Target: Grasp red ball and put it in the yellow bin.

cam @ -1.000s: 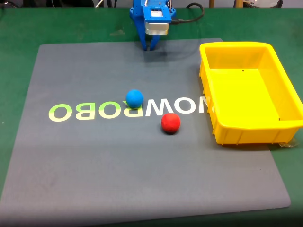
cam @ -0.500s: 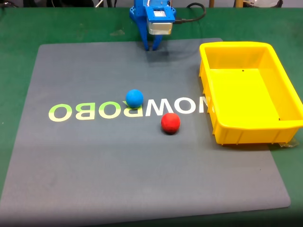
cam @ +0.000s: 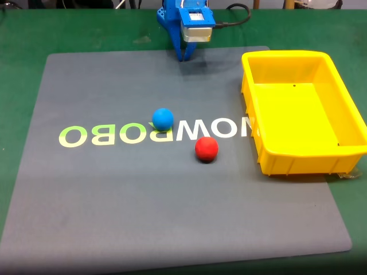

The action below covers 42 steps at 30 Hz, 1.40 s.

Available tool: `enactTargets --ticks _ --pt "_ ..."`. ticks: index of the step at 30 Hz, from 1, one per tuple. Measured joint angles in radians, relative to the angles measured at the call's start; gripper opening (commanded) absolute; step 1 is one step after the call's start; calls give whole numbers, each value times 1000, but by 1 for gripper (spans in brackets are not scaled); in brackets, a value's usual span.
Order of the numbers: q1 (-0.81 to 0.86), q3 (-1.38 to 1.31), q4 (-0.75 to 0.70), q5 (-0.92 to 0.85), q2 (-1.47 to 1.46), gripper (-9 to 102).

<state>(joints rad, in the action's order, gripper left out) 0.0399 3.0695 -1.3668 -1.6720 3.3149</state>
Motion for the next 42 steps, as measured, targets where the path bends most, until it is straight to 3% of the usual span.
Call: enactTargets --ticks 6,11,15,22,33,42 --pt "0 0 0 11 0 2" --pt "6 0 25 -6 0 25" --pt "52 -31 143 -80 -48 33" --pt "63 -272 394 -94 -433 34" --pt "81 -920 571 -74 -1197 34" --pt "58 -1183 738 -57 -1586 34"
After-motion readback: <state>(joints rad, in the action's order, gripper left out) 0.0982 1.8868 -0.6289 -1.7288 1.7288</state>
